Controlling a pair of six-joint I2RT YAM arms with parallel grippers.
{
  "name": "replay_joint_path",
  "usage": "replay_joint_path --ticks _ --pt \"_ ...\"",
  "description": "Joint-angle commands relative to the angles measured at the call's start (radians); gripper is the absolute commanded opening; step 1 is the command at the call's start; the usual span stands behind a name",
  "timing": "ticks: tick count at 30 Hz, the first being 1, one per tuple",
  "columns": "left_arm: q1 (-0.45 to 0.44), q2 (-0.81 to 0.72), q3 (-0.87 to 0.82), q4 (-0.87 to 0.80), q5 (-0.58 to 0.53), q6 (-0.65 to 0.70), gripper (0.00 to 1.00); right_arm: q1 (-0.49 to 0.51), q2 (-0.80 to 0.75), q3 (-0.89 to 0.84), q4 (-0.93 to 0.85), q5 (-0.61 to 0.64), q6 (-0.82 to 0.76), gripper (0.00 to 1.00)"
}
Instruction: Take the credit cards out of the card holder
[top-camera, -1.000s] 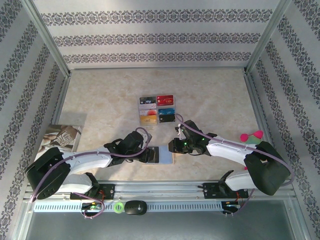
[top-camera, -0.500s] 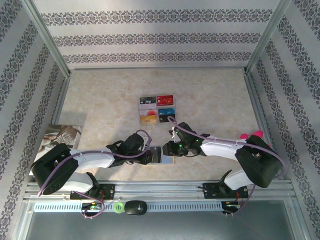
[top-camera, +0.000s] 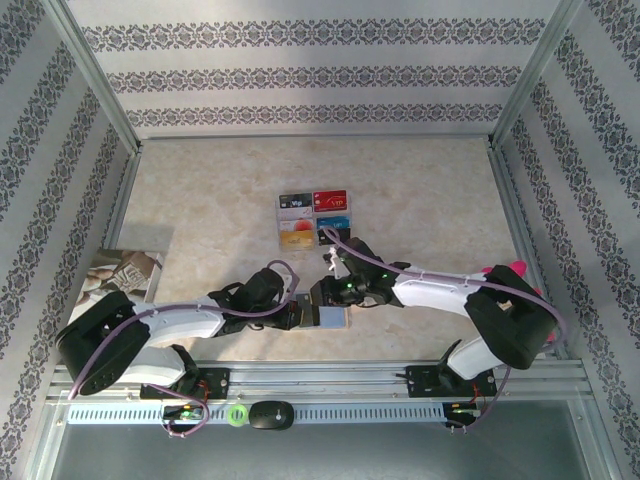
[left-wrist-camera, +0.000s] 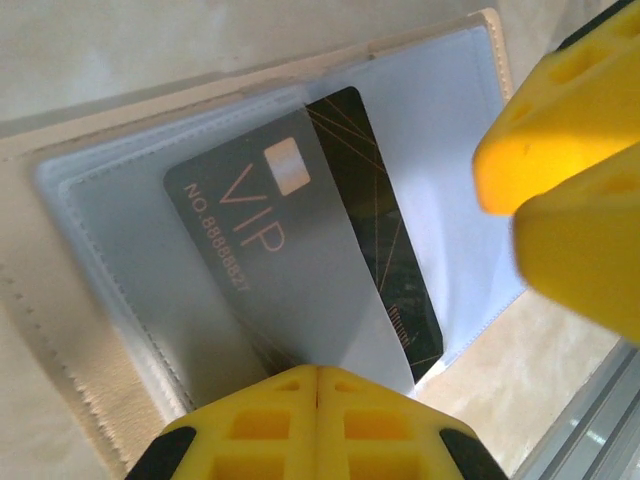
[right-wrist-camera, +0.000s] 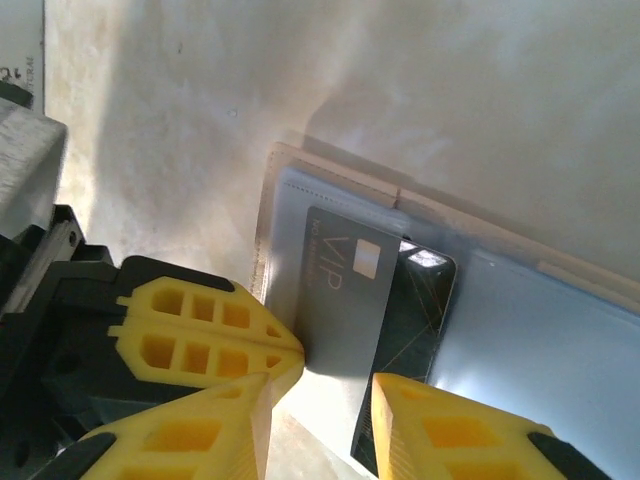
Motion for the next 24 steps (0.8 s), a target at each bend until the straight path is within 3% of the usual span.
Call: replay_joint_path --ticks 1,9,19,24 --pt "0.017 -0.004 -0.033 -0.123 -0.053 -0.018 0.00 0.015 0.062 -0.007 -0.020 -0.005 -0.011 0.33" --pt "0.067 0.004 -0.074 -0.079 -0.003 -0.016 0.00 -0.016 0.067 -0.049 -0.124 0.130 -0.034 0.30" --pt "0.087 0.105 -0.066 -0.038 0.056 -0.019 0.00 -0.011 -0.059 0.032 -0.179 0.124 -0.097 0.34" --pt "0.092 0.106 -0.072 -0.032 0.062 -0.024 0.00 0.004 -0.037 0.053 -0.140 0.077 -0.077 0.34"
